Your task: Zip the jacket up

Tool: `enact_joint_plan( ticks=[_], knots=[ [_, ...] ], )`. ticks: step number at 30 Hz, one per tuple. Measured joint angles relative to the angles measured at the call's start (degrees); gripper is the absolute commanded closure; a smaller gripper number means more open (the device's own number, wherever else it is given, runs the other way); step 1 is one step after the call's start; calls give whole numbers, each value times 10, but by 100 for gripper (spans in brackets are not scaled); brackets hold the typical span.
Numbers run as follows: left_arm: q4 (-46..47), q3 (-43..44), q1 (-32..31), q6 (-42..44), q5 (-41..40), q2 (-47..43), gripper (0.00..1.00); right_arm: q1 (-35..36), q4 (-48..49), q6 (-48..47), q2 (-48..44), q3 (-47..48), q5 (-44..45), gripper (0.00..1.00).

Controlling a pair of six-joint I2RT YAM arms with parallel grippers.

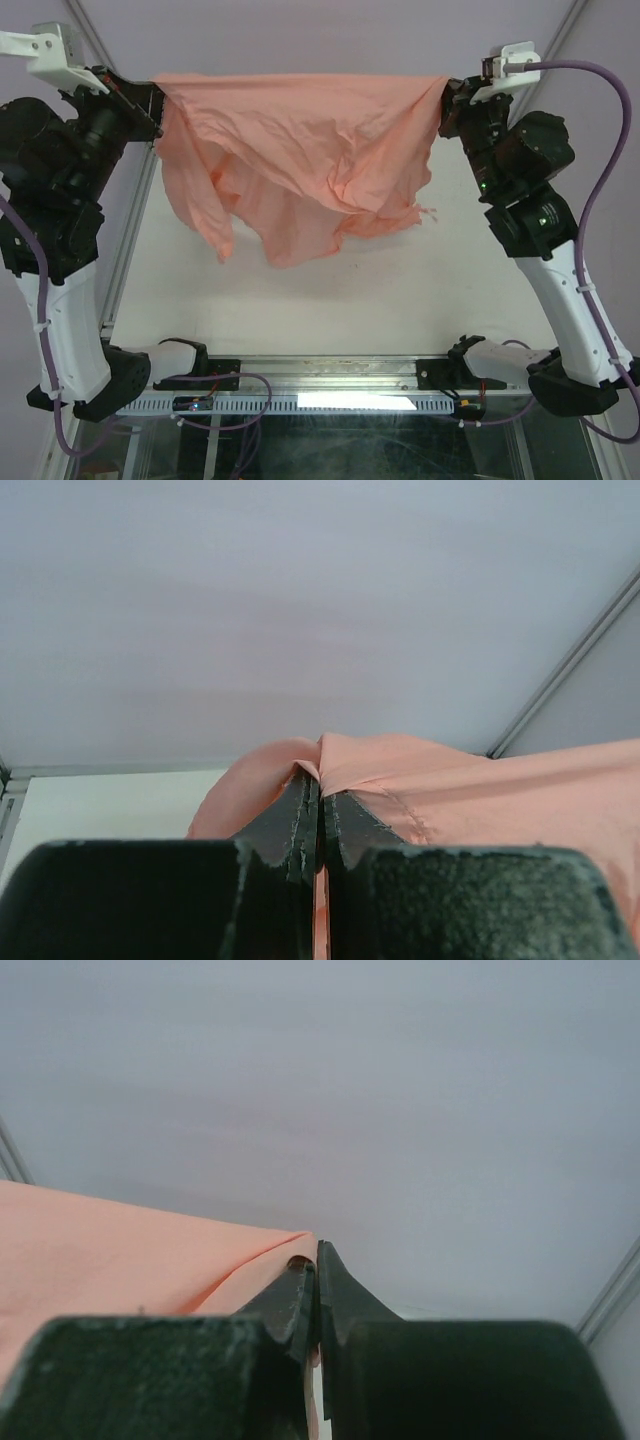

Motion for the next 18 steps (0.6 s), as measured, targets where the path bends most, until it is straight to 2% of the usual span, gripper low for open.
enact_joint_plan(
  ticks=[5,10,15,16,18],
  knots=[
    [8,-47,1,-2,9,13,100,-8,-14,1,21,-11,26,100],
    [32,-132,1,-3,-3,63,100,-61,-22,14,126,-8,40,100],
    [49,-166,1,-9,-17,188,100,-117,-43,45,280,31,20,100],
    [54,-166,1,-11,-20,219,97,-124,-47,49,308,42,17,100],
    [56,-161,1,-14,-29,273,90,-138,-64,58,369,76,12,93]
  ],
)
